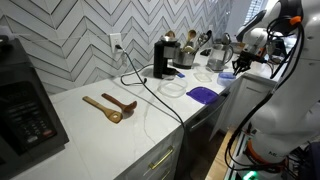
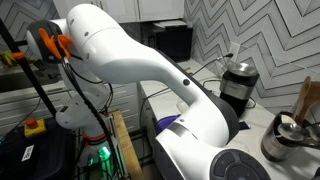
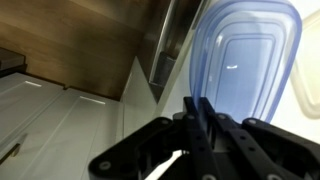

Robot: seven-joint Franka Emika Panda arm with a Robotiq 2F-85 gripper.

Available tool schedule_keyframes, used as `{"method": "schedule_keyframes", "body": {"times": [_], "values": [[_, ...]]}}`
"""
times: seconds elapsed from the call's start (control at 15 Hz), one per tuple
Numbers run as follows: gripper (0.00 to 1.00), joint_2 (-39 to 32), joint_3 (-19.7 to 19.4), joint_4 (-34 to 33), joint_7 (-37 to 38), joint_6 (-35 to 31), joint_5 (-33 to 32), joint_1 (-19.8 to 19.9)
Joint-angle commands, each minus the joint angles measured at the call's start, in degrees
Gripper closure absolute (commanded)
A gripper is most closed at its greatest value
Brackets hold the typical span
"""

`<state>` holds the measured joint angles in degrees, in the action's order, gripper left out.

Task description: Remove the light blue lid from the lunchbox, pick up the lunchbox on the right and then put in inside the other lunchbox on the left

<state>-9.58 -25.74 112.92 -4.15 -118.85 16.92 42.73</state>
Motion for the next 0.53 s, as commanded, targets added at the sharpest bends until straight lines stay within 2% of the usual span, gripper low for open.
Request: {"method": "schedule_keyframes", "body": {"times": [0.0, 0.27, 0.33, 0.47], "values": [[0.98, -3.0, 0.1, -0.3, 1.2, -2.8, 1.4, 0.3], [0.98, -5.7, 1.1, -0.7, 0.0, -6.4, 4.1, 0.7], [0.70, -6.3, 1.4, -0.9, -0.2, -7.0, 5.0, 0.9], [0.59, -5.9, 1.8, -0.7, 0.3, -8.1, 5.0, 0.4]]}}
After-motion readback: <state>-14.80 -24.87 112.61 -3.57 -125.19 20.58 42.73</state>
